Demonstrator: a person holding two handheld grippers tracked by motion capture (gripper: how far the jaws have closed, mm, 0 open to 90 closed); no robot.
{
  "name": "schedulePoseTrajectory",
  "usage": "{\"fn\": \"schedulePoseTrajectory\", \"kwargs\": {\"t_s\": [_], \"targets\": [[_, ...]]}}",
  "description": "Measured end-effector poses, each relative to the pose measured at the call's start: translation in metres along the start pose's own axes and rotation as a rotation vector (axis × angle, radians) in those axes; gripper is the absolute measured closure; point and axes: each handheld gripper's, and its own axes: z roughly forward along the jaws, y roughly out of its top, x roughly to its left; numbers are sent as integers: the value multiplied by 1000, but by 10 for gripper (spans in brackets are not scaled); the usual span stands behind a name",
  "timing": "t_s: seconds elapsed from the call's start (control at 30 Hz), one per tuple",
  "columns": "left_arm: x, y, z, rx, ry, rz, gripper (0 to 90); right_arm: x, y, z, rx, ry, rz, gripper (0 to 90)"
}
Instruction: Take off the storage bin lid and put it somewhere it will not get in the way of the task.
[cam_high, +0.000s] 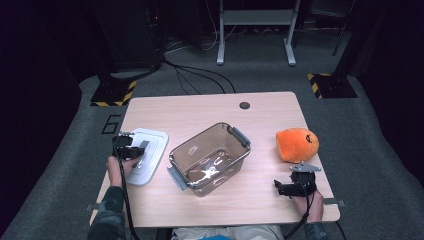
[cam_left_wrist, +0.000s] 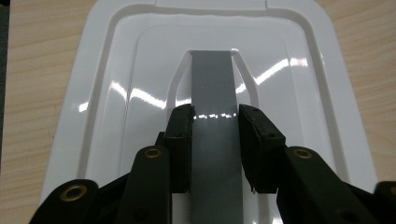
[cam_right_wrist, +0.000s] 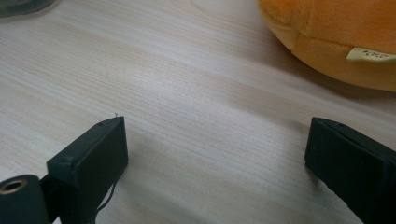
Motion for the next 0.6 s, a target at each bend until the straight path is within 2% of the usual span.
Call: {"fn": "schedulePoseTrajectory", "kwargs": {"t_s": [0.1, 0.13, 0.2, 0.23, 0.33, 0.4, 0.43, 0.5, 0.6], "targets": [[0, 0, 0, -3, -21, -7, 562, 0, 0, 0, 1, 0, 1, 52], [0, 0, 0, 0, -23, -11, 562, 0, 0, 0, 1, 0, 1, 52], [0, -1, 1, -7, -28, -33, 459, 0, 0, 0, 0, 0, 0, 52], [1, -1, -1, -4, -40, -44, 372, 0, 0, 0, -1, 0, -3, 52], [1, -2, -3, -11, -31, -56, 246, 0, 0, 0, 0, 0, -2, 52], [1, -3, -6, -21, -25, -68, 217, 0, 0, 0, 0, 0, -1, 52], [1, -5, -10, -30, -20, -68, 172, 0, 0, 0, -1, 0, -3, 52], [1, -6, -13, -41, -23, -72, 155, 0, 0, 0, 0, 0, 0, 52], [-1, -8, -20, -58, -21, -62, 109, 0, 0, 0, -2, 0, 5, 52]]}}
